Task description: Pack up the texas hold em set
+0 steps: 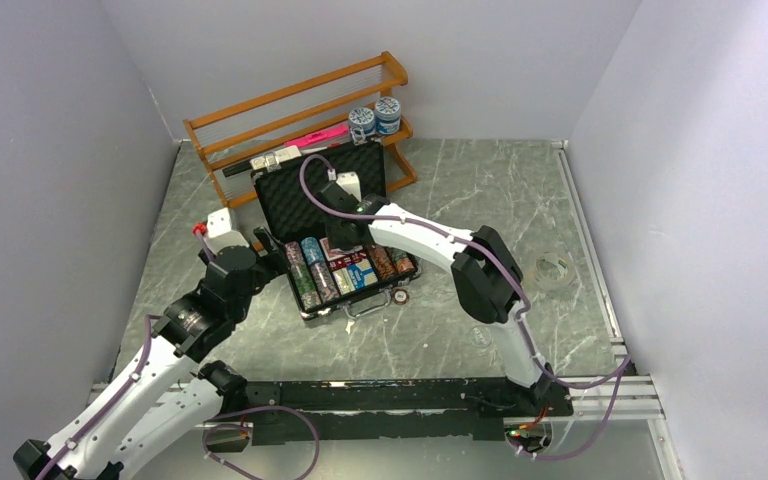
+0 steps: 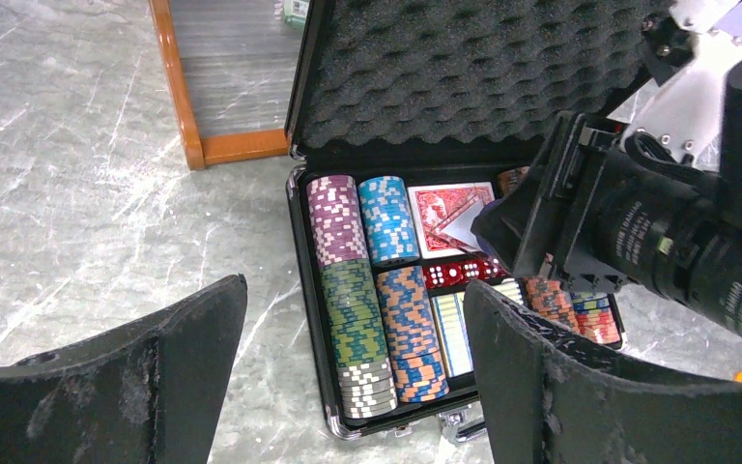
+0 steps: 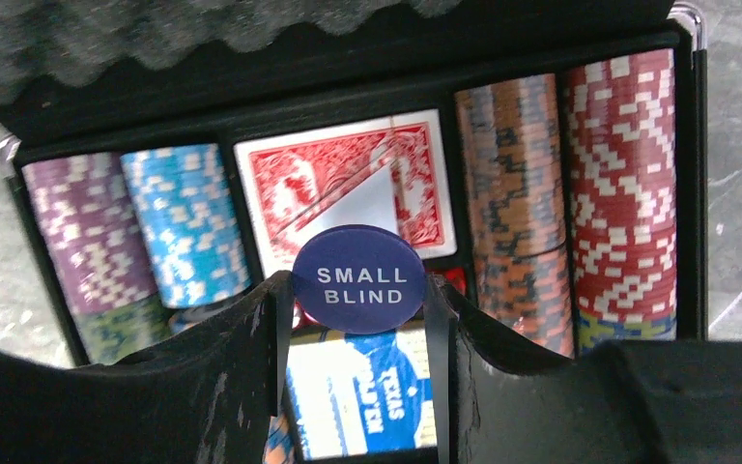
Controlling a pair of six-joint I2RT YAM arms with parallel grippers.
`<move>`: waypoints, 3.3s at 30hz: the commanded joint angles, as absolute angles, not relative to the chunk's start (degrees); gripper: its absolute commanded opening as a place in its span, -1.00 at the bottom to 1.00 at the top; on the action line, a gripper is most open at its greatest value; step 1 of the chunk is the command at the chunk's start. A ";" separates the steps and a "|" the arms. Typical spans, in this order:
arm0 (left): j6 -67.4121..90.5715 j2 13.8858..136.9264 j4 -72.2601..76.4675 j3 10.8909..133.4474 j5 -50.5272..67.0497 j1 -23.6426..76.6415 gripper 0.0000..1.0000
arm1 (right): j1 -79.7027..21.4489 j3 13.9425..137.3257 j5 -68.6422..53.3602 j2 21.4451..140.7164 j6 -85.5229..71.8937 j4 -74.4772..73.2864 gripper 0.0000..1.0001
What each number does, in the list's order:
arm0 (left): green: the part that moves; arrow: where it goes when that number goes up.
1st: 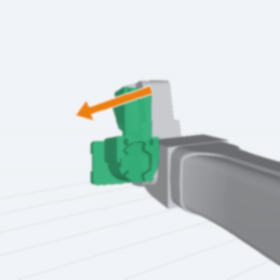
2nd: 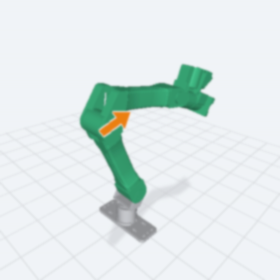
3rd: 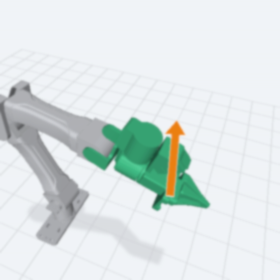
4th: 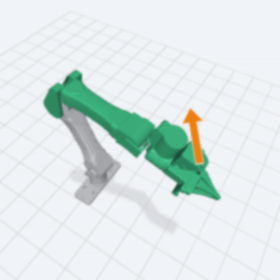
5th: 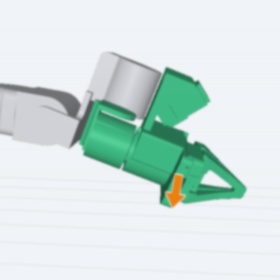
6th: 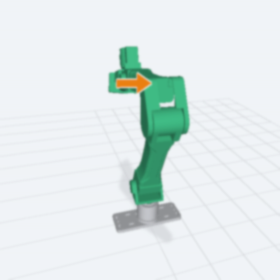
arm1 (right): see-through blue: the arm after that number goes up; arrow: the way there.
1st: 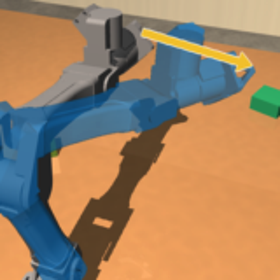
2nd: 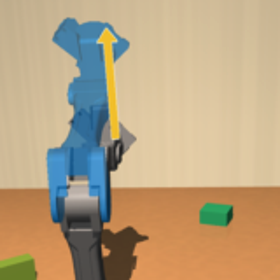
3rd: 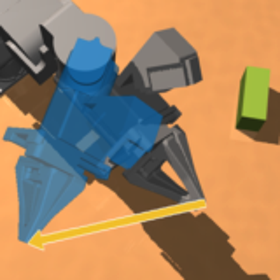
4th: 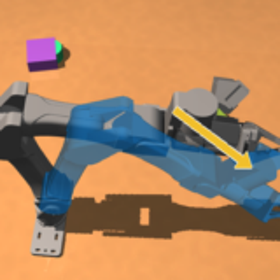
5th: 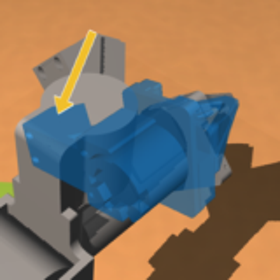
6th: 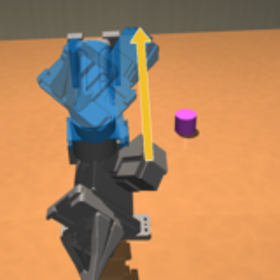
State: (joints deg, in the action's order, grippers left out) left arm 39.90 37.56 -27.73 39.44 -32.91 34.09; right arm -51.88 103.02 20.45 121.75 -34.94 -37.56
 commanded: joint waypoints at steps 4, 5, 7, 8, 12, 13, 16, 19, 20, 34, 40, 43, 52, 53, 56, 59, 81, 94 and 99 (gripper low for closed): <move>40.21 37.71 -26.36 40.19 -33.55 34.10 0.75 | -49.86 107.32 18.67 124.85 -32.37 -38.98 -0.07; 40.17 37.89 -26.18 40.17 -33.49 34.10 0.75 | -49.68 107.31 18.26 125.12 -32.26 -38.87 -0.06; 39.88 38.32 -25.81 40.30 -33.39 34.15 0.75 | -49.34 107.69 16.53 125.91 -31.99 -38.82 -0.03; 39.74 38.52 -25.76 40.38 -33.40 34.13 0.75 | -49.29 108.08 15.78 126.28 -31.93 -38.84 -0.02; 39.16 39.02 -26.22 40.93 -33.70 34.15 0.76 | -49.31 108.95 12.45 127.08 -31.41 -38.49 0.05; 39.03 39.08 -26.34 40.95 -33.79 34.11 0.76 | -49.31 109.24 11.55 127.15 -31.22 -38.46 0.07; 38.99 38.62 -26.62 40.91 -34.25 34.10 0.76 | -49.31 111.11 11.59 127.83 -31.50 -40.55 0.27; 39.02 38.01 -26.72 40.63 -34.54 34.10 0.76 | -48.94 112.80 13.19 127.72 -32.03 -43.16 0.49; 39.02 37.85 -26.64 40.53 -34.62 34.10 0.77 | -48.74 112.88 13.49 127.08 -32.14 -43.64 0.54; 35.50 37.00 -20.52 42.25 -29.01 34.15 0.82 | -40.59 83.24 26.93 93.52 -35.94 -43.51 0.49; 35.07 39.14 -18.11 41.51 -26.45 34.10 0.82 | -27.94 67.22 26.94 80.19 -38.57 -43.09 0.64; 35.25 40.00 -17.10 40.78 -25.81 34.10 0.82 | -21.94 63.94 27.73 79.62 -42.75 -47.94 0.67; 35.33 42.53 -15.41 40.73 -24.09 34.10 0.82 | -10.22 54.80 22.80 83.50 -47.62 -48.56 0.67; 35.28 42.55 -15.53 40.70 -24.08 34.10 0.82 | -9.00 53.97 22.31 83.78 -47.34 -47.38 0.67; 35.64 42.08 -15.56 40.28 -24.17 34.10 0.82 | -5.64 51.24 18.64 84.66 -45.40 -42.22 0.67; 35.78 41.52 -14.78 39.92 -23.57 34.10 0.82 | -3.76 49.75 15.81 86.57 -44.76 -37.72 0.63; 36.47 41.63 -16.98 40.49 -23.93 34.10 0.86 | -0.18 49.74 13.79 97.13 -42.75 -29.37 0.34; 36.65 42.47 -16.66 40.53 -23.46 34.10 0.86 | 1.76 52.49 18.94 100.19 -44.46 -31.42 0.50; 36.71 42.75 -16.69 40.73 -23.67 34.10 0.86 | 1.85 52.70 16.76 100.26 -43.00 -31.06 0.36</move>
